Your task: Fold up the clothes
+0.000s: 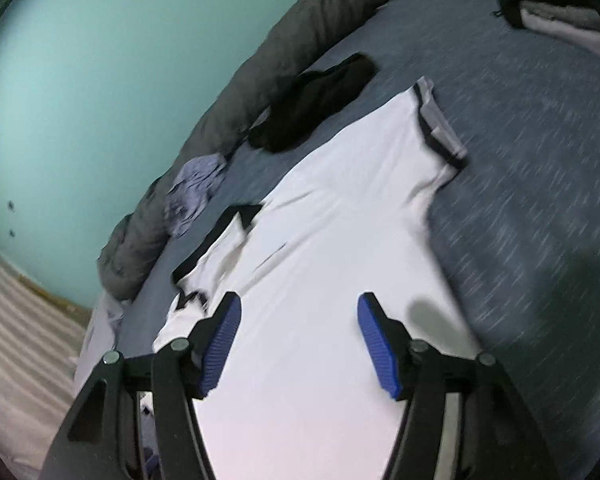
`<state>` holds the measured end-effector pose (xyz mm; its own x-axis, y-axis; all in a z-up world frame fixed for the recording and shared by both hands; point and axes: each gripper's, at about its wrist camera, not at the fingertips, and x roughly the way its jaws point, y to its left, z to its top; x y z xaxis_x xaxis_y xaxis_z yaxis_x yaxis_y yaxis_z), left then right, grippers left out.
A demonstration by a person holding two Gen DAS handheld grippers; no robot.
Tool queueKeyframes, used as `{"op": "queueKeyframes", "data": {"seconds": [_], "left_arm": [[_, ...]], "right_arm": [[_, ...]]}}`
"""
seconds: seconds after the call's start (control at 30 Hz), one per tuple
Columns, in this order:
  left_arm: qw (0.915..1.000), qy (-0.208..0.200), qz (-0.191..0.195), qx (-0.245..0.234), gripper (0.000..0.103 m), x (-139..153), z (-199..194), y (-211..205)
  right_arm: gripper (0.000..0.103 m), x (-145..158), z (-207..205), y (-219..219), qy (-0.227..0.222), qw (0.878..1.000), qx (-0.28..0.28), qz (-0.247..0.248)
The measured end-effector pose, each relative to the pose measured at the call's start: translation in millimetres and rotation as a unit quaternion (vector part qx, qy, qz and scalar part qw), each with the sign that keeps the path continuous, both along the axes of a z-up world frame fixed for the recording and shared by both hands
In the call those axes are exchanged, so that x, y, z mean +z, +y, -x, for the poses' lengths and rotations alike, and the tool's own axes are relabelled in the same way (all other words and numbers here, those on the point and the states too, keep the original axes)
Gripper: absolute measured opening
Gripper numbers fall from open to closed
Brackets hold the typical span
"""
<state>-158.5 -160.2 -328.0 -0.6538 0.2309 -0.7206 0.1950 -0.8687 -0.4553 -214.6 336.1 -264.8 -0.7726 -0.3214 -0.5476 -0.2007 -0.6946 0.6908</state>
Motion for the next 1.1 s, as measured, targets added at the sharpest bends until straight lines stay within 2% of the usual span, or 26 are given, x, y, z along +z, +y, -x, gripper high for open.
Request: {"op": "queueKeyframes", "data": {"seconds": [0.17,0.37,0.53,0.67,0.93,1.1], "left_arm": [[0.9997,0.004,0.012,0.021,0.086,5,5,-11],[0.9984,0.002,0.022,0.052,0.086,5,5,-20],[0.9982,-0.008,0.018,0.057,0.086,6,11,-24],[0.9977,-0.022,0.040,0.050,0.086,13,31,-33],[0.9941,-0.052,0.087,0.039,0.072,23,73,-47],[0.9928,-0.070,0.090,0.036,0.065,17,101,-55]], "right_arm": [[0.062,-2,12,-20,0.005,0.999,0.037,-0.032],[0.062,-7,19,-24,0.001,0.998,0.058,-0.020],[0.062,-11,18,-23,-0.002,0.998,0.067,-0.019],[0.062,-12,15,-14,-0.002,0.998,0.058,-0.012],[0.062,-10,13,-5,0.005,0.999,0.048,0.005],[0.062,-9,15,-5,0.005,0.999,0.047,0.010]]}}
